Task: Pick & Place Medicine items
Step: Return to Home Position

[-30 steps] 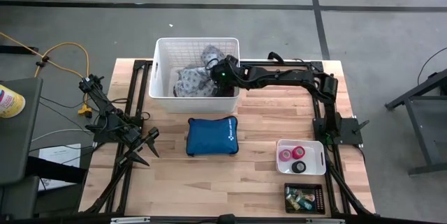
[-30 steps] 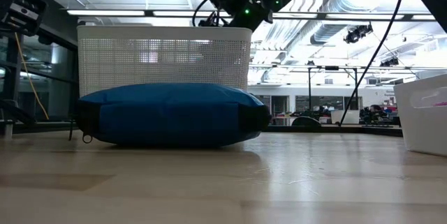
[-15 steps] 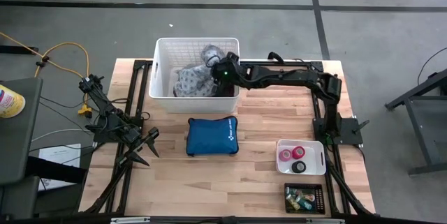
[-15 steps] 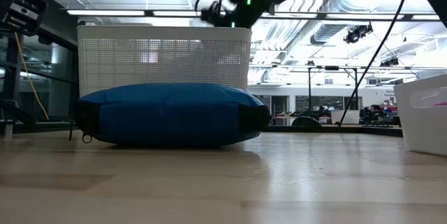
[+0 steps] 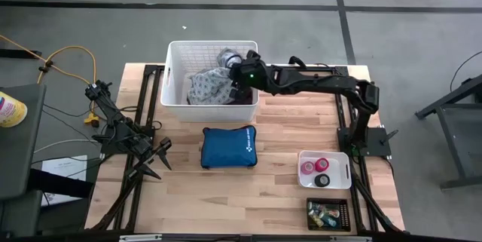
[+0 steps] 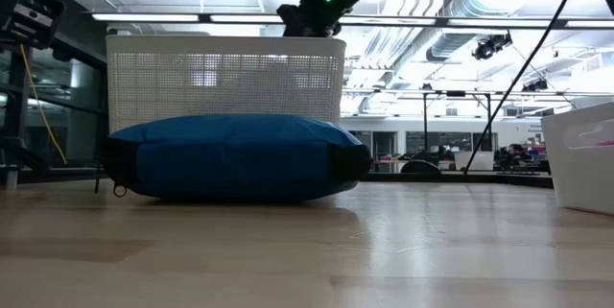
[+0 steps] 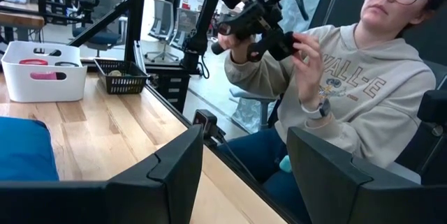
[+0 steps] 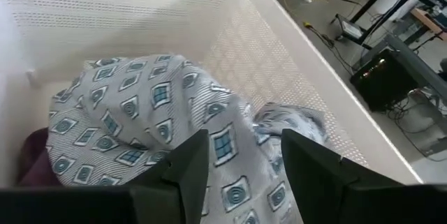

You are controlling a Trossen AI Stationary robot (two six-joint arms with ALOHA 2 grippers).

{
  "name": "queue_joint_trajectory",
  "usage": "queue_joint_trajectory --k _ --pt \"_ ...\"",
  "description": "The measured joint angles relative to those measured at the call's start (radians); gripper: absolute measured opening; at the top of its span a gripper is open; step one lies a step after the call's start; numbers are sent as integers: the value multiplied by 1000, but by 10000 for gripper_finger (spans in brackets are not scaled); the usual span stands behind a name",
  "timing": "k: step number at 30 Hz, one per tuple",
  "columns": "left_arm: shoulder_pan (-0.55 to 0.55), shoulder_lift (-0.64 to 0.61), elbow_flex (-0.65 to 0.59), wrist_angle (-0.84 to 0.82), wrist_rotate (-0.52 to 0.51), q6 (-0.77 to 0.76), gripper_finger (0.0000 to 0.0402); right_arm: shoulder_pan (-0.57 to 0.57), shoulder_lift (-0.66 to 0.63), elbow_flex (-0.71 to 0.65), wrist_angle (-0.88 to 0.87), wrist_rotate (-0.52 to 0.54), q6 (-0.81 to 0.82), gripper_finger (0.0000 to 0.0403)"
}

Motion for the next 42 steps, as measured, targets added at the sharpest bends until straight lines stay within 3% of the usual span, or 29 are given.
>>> queue_joint_trajectory --k 21,42 --pt "0 0 0 4 0 0 202 31 0 0 28 4 -9 167" --pt "0 0 0 4 0 0 202 365 0 1 168 6 -51 167"
